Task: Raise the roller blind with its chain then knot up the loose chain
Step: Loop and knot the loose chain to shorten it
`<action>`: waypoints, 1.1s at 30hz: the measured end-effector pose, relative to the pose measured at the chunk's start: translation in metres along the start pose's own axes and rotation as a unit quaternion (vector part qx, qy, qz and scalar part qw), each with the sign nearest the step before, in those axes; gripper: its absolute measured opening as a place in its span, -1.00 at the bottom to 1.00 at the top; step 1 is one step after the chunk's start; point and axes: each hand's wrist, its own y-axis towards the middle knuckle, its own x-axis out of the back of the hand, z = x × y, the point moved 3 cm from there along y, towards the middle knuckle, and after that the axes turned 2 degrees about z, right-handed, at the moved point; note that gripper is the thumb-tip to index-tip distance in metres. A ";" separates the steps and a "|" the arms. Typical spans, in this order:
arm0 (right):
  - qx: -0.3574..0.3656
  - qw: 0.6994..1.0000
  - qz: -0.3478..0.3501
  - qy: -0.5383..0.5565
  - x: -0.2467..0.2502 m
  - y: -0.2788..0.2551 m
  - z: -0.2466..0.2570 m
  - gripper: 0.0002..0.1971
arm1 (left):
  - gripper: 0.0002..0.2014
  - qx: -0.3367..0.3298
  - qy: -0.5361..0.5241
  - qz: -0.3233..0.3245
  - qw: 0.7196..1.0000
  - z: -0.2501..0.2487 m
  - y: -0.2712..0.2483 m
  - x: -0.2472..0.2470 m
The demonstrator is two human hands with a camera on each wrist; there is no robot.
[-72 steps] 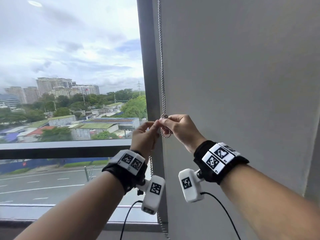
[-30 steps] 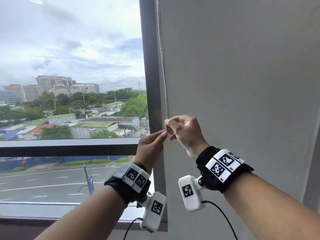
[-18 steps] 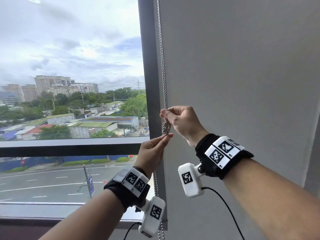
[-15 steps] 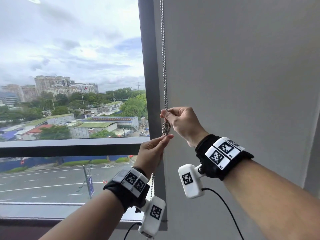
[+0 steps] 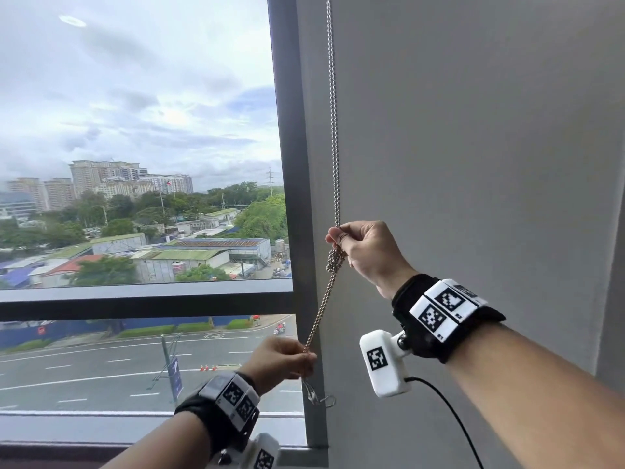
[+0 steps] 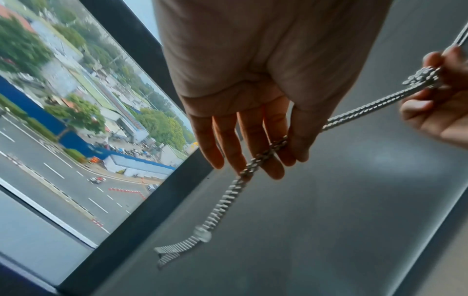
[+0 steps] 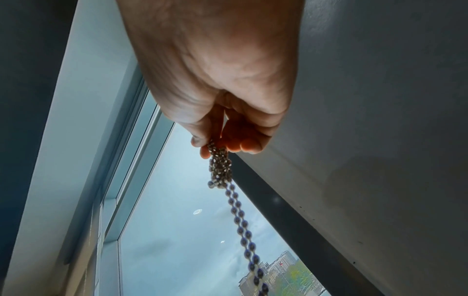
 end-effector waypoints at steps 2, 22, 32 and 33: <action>-0.001 1.000 -0.009 -0.017 0.005 0.002 -0.002 -0.81 | -0.90 0.007 0.029 0.000 1.000 0.014 -0.002 0.010; -0.055 0.998 0.034 0.006 -0.001 -0.012 0.018 -0.79 | -0.79 -0.185 -0.213 -0.035 0.959 -0.180 -0.002 0.007; -0.080 0.989 0.089 0.090 -0.013 -0.025 0.029 -0.73 | -0.70 -0.177 -0.178 -0.064 0.966 -0.197 -0.003 -0.010; -0.089 0.987 0.094 0.097 -0.011 -0.025 0.030 -0.72 | -0.71 -0.181 -0.185 -0.068 0.963 -0.199 -0.003 -0.009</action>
